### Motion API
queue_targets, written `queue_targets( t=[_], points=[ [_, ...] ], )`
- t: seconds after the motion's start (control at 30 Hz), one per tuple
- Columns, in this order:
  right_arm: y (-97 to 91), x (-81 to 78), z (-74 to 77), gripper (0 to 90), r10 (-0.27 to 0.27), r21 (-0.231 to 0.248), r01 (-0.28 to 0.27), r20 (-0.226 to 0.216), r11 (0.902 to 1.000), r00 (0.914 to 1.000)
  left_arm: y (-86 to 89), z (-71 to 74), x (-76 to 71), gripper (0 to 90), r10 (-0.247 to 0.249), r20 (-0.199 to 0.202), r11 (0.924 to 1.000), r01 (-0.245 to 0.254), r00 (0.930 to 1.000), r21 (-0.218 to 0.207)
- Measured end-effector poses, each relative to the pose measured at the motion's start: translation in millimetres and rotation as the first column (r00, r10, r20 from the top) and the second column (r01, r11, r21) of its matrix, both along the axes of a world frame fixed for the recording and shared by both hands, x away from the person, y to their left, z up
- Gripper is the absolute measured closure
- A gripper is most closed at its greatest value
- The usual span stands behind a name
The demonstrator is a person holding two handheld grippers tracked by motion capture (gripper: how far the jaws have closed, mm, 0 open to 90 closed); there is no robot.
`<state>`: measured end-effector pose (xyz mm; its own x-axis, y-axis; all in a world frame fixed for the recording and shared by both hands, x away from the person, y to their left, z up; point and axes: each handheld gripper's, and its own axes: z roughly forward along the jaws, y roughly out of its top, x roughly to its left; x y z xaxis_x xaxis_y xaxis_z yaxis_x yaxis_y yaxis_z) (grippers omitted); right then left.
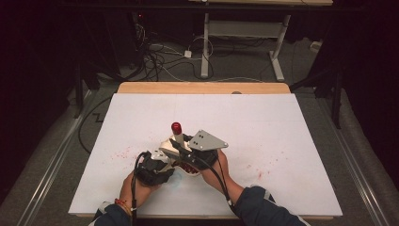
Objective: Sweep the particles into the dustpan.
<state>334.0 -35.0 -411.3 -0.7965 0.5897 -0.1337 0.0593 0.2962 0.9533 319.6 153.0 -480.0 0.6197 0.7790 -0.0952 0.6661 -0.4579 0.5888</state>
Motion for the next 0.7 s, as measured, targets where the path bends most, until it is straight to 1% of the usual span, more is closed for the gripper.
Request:
queue_targets(
  t=[0.1,0.13,0.23,0.3,0.33,0.37,0.43,0.57,0.63,0.7],
  points=[
    [-4.7,1.0,2.8,70.0,-0.016,0.012,0.016,0.001,0.9998,0.9999,0.4,0.5,0.3,63.4,0.000,0.002,1.0000,0.000,1.0000,-0.004],
    [-6.8,1.9,4.3,70.1,-0.013,0.020,0.013,0.002,0.9997,0.9999,2.0,1.1,0.7,63.4,-0.013,-0.003,0.9999,0.013,0.9999,0.007],
    [-13.4,4.3,9.0,70.0,-0.026,0.041,0.026,0.002,0.9988,0.9997,3.4,0.6,1.1,63.4,-0.013,-0.004,0.9999,0.013,0.9999,0.007],
    [-18.5,5.2,13.1,70.0,-0.035,0.048,0.034,0.007,0.9983,0.9994,3.7,-0.1,0.7,63.4,-0.005,0.001,1.0000,0.005,1.0000,0.003],
    [-24.3,5.0,17.6,70.0,-0.040,0.056,0.040,0.009,0.9976,0.9991,4.6,-0.3,0.6,63.4,-0.005,0.001,1.0000,0.005,1.0000,0.004],
    [-24.3,5.0,17.6,70.0,-0.040,0.056,0.040,0.009,0.9976,0.9991,5.5,-0.7,0.5,63.4,-0.003,0.002,1.0000,0.003,1.0000,0.004],
    [-30.5,4.8,21.6,70.0,-0.042,0.057,0.041,0.015,0.9975,0.9990,7.9,-1.3,0.7,63.4,-0.006,0.000,1.0000,0.006,1.0000,0.008],
    [-44.6,4.6,26.7,70.0,-0.048,0.065,0.048,0.005,0.9967,0.9988,9.6,-1.7,0.2,63.4,0.000,0.008,0.9999,0.000,1.0000,0.011],
    [-52.1,3.7,27.5,70.0,-0.054,0.056,0.053,0.015,0.9970,0.9984,10.5,-1.6,-0.2,63.4,0.001,0.008,0.9999,-0.001,1.0000,0.014],
    [-61.0,2.6,28.0,70.0,-0.064,0.049,0.063,0.010,0.9968,0.9979,12.1,-1.6,-0.2,63.4,0.003,0.006,0.9999,-0.003,1.0000,0.012]
  ],
)
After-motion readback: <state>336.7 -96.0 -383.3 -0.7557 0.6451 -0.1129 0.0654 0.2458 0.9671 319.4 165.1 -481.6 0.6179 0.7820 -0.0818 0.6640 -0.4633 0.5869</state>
